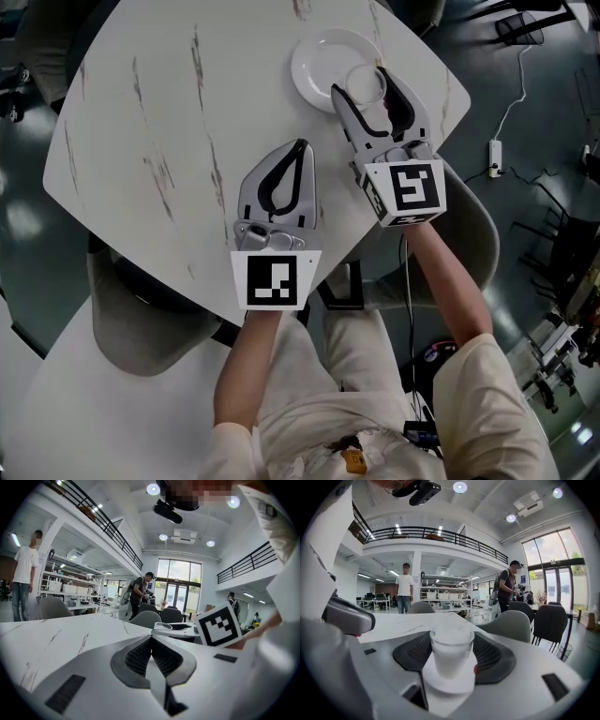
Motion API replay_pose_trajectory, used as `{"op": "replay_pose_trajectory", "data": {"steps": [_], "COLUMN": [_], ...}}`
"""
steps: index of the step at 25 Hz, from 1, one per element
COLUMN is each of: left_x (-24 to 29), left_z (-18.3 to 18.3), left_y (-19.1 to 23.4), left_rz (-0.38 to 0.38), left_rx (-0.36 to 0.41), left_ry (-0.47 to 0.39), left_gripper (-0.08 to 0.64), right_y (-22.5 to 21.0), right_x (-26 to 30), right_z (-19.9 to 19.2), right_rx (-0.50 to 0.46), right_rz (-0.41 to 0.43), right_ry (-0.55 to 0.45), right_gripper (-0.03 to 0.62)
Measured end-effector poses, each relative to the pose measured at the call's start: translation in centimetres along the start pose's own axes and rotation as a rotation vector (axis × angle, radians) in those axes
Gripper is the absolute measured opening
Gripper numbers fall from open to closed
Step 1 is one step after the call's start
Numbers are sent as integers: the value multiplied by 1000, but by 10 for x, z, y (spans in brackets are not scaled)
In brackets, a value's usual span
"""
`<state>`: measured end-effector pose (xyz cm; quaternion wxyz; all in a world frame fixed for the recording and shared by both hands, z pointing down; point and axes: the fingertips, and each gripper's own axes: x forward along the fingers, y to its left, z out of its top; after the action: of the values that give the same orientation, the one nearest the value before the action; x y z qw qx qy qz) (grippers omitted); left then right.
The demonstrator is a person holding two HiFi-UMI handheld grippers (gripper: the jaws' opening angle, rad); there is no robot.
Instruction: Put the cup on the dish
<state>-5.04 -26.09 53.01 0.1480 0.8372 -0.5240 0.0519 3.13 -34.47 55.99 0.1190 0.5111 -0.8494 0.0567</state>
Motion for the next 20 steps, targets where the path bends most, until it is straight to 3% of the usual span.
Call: {"op": "replay_pose_trajectory", "data": {"steps": [4,8,20], "left_x": [6,8,9], "left_z": [-9,-8,-5], "left_y": [0,3,0], "left_rz": [-21,-3,-23], "left_rx": [49,8,10], "left_ry": [37,19,21], "left_gripper": [3,3,3], "right_y": [-3,-2,-8], "right_x": [9,19,41], "right_z": [-3,-7,-9], "right_rx": [-6,-21,-24], "right_rz": [-18,-15,-38], "right_ry": [3,12,15], "right_gripper": [272,272,272]}}
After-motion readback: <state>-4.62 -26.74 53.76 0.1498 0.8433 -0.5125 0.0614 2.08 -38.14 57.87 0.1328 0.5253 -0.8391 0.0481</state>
